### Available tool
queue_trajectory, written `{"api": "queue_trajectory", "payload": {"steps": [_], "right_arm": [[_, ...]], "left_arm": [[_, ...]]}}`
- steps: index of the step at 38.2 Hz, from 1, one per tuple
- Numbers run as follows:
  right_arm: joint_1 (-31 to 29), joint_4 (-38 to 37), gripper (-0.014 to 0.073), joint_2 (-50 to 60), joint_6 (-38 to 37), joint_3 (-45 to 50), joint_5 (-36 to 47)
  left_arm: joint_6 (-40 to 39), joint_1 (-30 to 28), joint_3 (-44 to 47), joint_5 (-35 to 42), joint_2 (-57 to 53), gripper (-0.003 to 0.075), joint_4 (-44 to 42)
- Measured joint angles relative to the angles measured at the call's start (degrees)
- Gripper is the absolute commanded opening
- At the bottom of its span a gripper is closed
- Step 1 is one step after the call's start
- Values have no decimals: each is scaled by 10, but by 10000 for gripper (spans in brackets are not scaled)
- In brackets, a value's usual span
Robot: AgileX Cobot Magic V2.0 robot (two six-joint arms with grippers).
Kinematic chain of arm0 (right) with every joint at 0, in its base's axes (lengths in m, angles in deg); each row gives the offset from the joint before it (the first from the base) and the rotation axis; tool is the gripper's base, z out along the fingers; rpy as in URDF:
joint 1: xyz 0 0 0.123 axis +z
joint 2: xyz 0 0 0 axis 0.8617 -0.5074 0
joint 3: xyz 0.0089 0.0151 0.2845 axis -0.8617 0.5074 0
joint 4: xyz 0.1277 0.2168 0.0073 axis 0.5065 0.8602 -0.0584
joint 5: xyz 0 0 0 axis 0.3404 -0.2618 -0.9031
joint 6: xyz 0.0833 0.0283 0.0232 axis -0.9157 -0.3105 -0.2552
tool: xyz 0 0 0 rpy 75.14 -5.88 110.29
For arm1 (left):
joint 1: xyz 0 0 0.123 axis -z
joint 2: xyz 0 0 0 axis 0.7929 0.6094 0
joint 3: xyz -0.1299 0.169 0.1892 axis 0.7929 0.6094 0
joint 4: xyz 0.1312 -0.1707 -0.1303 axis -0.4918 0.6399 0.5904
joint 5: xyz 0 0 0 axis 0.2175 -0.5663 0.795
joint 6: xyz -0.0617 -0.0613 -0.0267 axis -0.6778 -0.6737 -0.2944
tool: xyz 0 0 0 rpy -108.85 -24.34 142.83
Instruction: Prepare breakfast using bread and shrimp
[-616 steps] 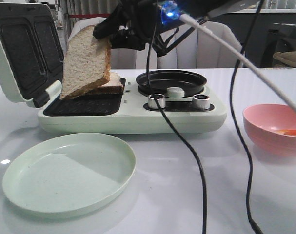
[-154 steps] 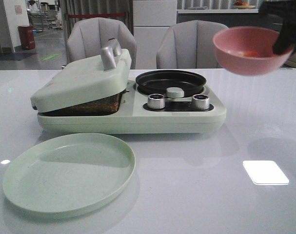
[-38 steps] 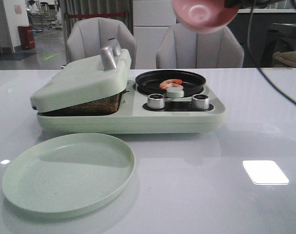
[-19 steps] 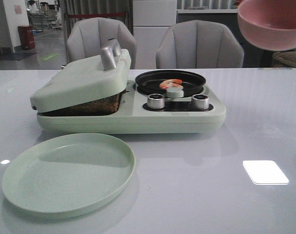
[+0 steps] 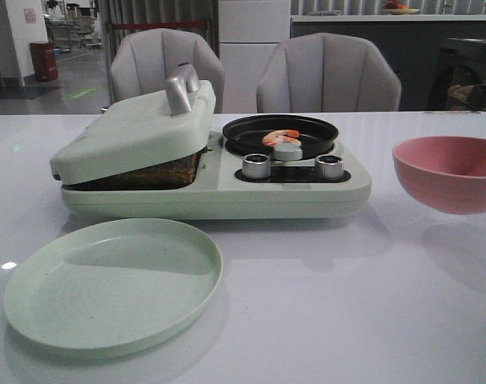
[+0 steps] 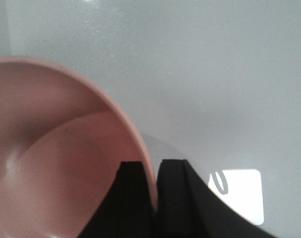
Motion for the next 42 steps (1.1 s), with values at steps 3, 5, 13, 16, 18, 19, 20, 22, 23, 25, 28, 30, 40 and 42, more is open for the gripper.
{"api": "queue_trajectory", "payload": {"steps": [3,5,13,16,18,19,20,22,23,25,28,30,40,42], "right_arm": [[0,10,149,-17,2,0,10],[0,15,167,-25,6,0,14],[0,21,328,-51,18,0,27],[0,21,393,-54,22,0,33],[0,21,416,-55,25,-2,35],[0,20,421,-55,25,-3,34],[0,18,420,-55,29,-8,32],[0,14,420,-51,36,-17,25],[0,13,420,-47,44,-21,20],[0,10,420,-31,58,-27,11],[0,8,420,13,77,-31,2],[3,7,420,43,88,-31,-1],[58,3,420,218,106,-13,18],[74,3,420,249,106,5,31]], "left_arm": [[0,0,0,0,0,113,0],[0,0,0,0,0,113,0],[0,0,0,0,0,113,0],[0,0,0,0,0,113,0],[0,0,0,0,0,113,0],[0,0,0,0,0,113,0],[0,0,0,0,0,113,0],[0,0,0,0,0,113,0],[0,0,0,0,0,113,0],[0,0,0,0,0,113,0],[0,0,0,0,0,113,0],[0,0,0,0,0,113,0],[0,0,0,0,0,113,0],[0,0,0,0,0,113,0]]}}
